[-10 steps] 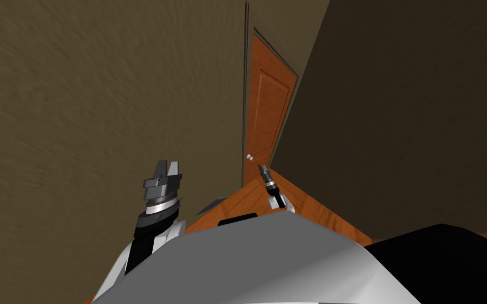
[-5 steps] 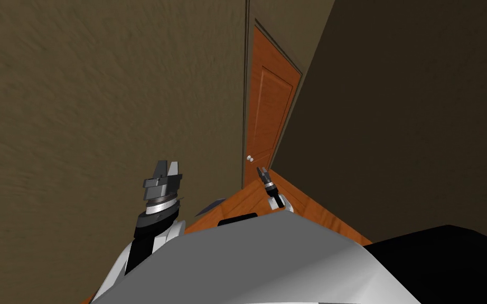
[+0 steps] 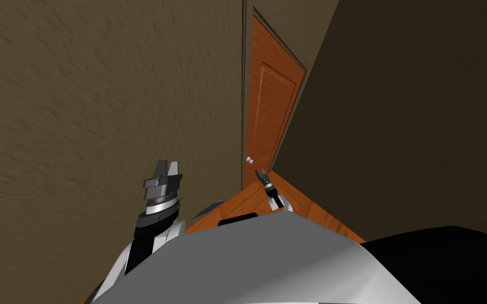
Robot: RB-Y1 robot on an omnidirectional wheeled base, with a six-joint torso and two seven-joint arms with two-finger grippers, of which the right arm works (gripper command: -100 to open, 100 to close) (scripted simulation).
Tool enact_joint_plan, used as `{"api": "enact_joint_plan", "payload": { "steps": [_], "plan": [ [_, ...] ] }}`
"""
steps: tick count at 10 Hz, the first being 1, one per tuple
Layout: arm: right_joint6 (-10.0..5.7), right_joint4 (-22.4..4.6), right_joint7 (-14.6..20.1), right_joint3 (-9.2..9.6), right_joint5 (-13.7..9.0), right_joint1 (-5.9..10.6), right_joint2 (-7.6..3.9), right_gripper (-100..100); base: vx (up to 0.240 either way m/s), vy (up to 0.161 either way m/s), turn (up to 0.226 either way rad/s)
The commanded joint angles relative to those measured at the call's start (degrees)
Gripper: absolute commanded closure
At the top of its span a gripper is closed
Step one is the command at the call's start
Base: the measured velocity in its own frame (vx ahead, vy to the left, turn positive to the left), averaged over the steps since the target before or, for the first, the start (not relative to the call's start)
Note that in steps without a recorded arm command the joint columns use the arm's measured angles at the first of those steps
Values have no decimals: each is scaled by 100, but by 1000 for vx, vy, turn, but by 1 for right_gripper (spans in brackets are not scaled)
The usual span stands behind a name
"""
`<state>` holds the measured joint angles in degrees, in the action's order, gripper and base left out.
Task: Pull the door open
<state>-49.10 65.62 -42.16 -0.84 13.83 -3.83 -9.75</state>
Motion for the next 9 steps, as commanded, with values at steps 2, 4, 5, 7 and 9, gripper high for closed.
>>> {"api": "enact_joint_plan", "payload": {
  "steps": [2,4,5,7,9],
  "plan": [
    [-107,-487,-365,3,141,167,-48,-100,64,-53,69],
    [-144,-728,-501,4,194,235,-67,-100,53,-52,21],
    [-179,-868,-629,4,245,298,-85,-100,72,-59,70],
    [-213,-1096,-756,5,296,361,-102,-100,50,-43,22],
    [-281,-1455,-1005,7,394,485,-136,-100,62,-68,59]
  ]
}}
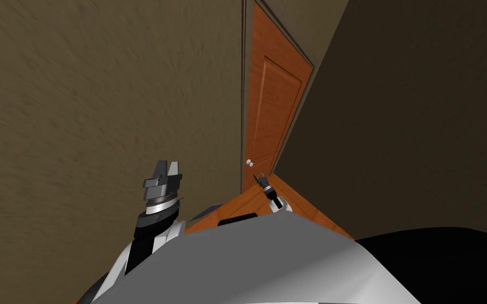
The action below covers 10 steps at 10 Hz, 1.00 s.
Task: Pull the door open
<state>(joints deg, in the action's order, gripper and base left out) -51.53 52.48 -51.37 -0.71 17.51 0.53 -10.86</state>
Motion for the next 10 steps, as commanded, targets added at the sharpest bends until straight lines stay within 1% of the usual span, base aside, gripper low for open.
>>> {"api": "enact_joint_plan", "payload": {
  "steps": [1,4,8,10],
  "plan": [
    [-69,-286,-194,-5,70,103,-40,-100,82,-74,54],
    [-157,-766,-517,-3,198,263,-84,-100,69,-59,46],
    [-250,-1261,-860,-1,334,434,-129,-100,65,-60,35],
    [-315,-1604,-1098,1,428,552,-160,-100,69,-60,54]
  ]
}}
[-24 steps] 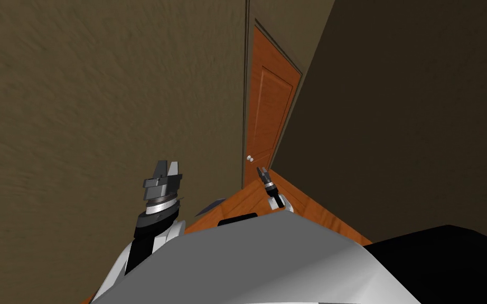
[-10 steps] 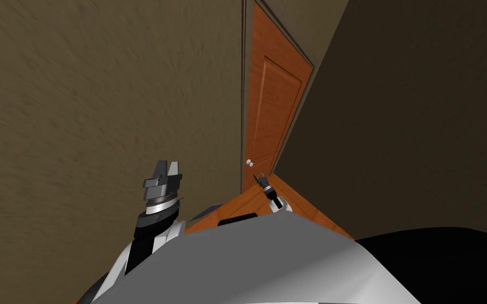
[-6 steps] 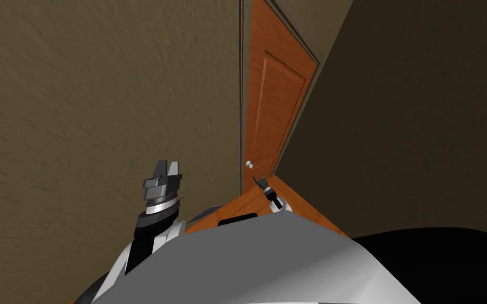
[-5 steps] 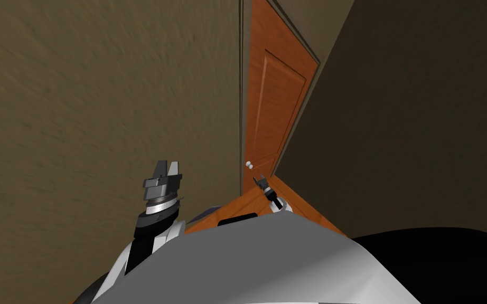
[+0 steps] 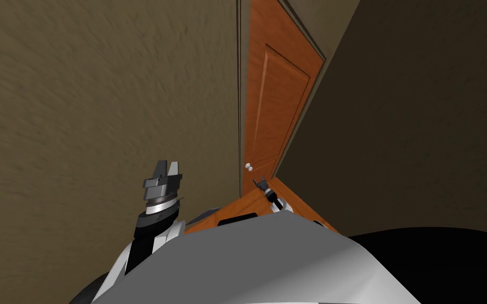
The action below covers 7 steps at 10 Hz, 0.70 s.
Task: Pull the door open
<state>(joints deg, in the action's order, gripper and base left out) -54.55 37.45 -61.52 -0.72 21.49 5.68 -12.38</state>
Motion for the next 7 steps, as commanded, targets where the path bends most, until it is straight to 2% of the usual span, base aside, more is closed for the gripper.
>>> {"api": "enact_joint_plan", "payload": {
  "steps": [1,2,3,7],
  "plan": [
    [-29,-188,-144,2,54,67,-16,-100,67,-58,33],
    [-21,-137,-91,-1,33,55,-11,-100,30,-25,8],
    [-92,-177,-91,24,10,33,-63,-100,100,98,10],
    [-246,-231,-46,85,-53,-36,-181,-100,150,188,-7]
  ]
}}
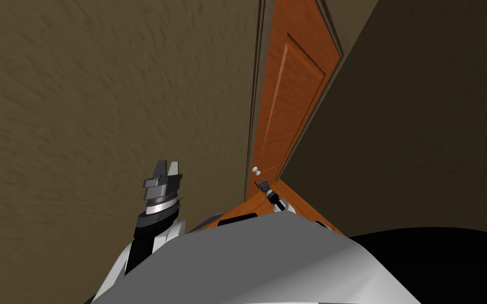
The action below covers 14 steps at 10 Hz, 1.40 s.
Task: Pull the door open
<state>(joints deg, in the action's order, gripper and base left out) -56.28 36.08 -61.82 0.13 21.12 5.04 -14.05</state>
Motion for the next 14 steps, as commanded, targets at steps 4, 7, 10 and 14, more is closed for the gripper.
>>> {"api": "enact_joint_plan", "payload": {
  "steps": [4,7,10,14],
  "plan": [
    [-328,-186,61,100,-121,-87,-209,-100,150,56,8],
    [-328,-186,61,100,-121,-87,-209,-100,9,-14,32],
    [-328,-186,61,100,-121,-87,-209,-100,2,-2,4],
    [-513,-285,111,116,-168,-145,-335,-100,0,1,-7]
  ]
}}
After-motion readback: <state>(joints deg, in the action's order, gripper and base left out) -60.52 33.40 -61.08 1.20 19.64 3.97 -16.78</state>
